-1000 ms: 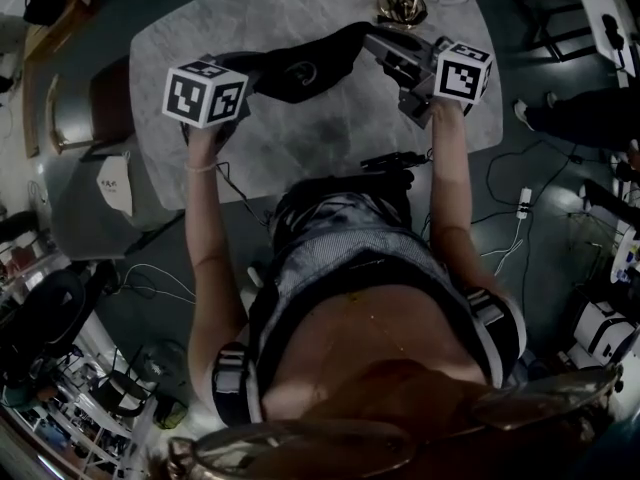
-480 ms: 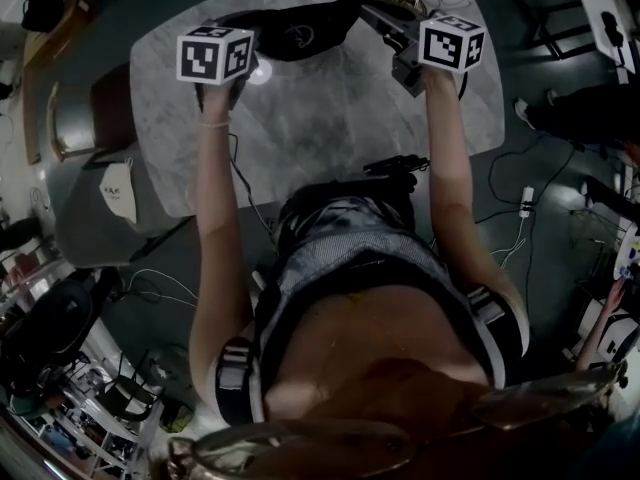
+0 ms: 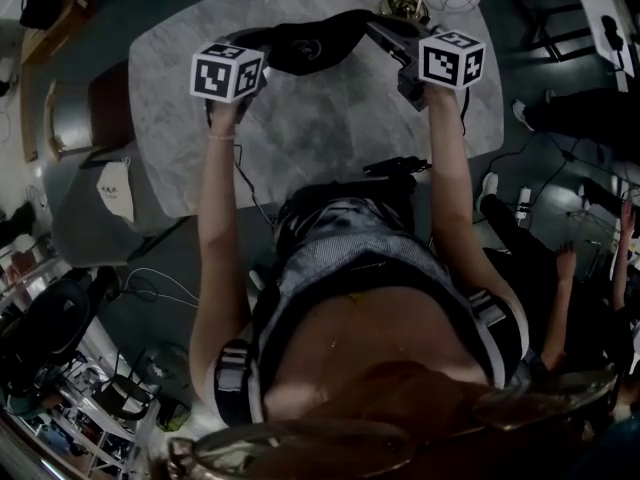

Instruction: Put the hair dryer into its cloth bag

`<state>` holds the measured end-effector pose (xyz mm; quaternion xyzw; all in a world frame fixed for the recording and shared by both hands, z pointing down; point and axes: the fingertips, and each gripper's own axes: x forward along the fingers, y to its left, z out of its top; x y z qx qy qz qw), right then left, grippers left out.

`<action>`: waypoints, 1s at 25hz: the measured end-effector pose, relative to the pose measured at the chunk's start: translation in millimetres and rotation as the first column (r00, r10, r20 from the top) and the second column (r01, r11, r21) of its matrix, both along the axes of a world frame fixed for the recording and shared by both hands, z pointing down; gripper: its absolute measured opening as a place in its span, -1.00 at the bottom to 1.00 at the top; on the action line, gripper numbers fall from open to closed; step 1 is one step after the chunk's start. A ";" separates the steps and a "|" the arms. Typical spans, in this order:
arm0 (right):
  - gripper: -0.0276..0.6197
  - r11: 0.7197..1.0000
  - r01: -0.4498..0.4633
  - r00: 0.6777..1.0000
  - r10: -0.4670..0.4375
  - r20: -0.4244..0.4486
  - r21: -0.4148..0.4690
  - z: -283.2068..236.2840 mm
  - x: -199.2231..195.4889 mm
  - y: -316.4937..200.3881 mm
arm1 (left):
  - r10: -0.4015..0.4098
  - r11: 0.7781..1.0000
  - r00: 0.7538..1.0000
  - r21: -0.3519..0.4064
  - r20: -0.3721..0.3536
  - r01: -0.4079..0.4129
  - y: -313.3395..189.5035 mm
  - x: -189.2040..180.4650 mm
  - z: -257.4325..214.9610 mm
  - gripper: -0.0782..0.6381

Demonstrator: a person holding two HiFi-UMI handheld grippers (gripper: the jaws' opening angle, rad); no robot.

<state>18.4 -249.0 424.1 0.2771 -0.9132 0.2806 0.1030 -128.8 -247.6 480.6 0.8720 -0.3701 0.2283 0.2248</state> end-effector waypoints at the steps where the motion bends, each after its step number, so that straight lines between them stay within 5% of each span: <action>1: -0.69 1.000 0.005 1.000 -0.005 0.011 -0.010 1.7 1.0 4.5 | 0.004 1.000 1.000 -0.005 -0.010 -0.004 6.3 1.5 2.6 -0.70; 25: -0.69 0.978 0.000 0.999 -0.010 -0.046 -0.209 75.3 29.1 121.0 | 0.098 0.982 0.995 -0.162 -0.025 -0.100 125.5 33.3 73.0 -0.70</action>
